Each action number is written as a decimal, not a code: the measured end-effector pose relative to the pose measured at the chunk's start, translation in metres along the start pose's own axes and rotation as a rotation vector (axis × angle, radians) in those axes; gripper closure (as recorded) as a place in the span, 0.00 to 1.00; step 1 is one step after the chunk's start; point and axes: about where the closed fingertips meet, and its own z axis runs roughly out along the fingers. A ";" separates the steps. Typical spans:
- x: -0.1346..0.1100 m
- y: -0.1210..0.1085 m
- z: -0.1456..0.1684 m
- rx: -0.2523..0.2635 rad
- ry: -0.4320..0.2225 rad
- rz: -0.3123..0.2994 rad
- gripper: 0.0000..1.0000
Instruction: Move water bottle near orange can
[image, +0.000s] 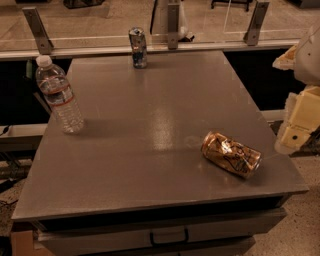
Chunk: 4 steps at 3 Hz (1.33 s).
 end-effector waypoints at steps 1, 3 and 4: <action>-0.003 -0.001 0.000 0.004 -0.004 -0.003 0.00; -0.126 -0.035 0.039 -0.043 -0.240 -0.165 0.00; -0.208 -0.035 0.051 -0.075 -0.409 -0.243 0.00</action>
Offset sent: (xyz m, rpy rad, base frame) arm 0.0787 0.1026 -0.0110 0.1767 -0.0335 0.2089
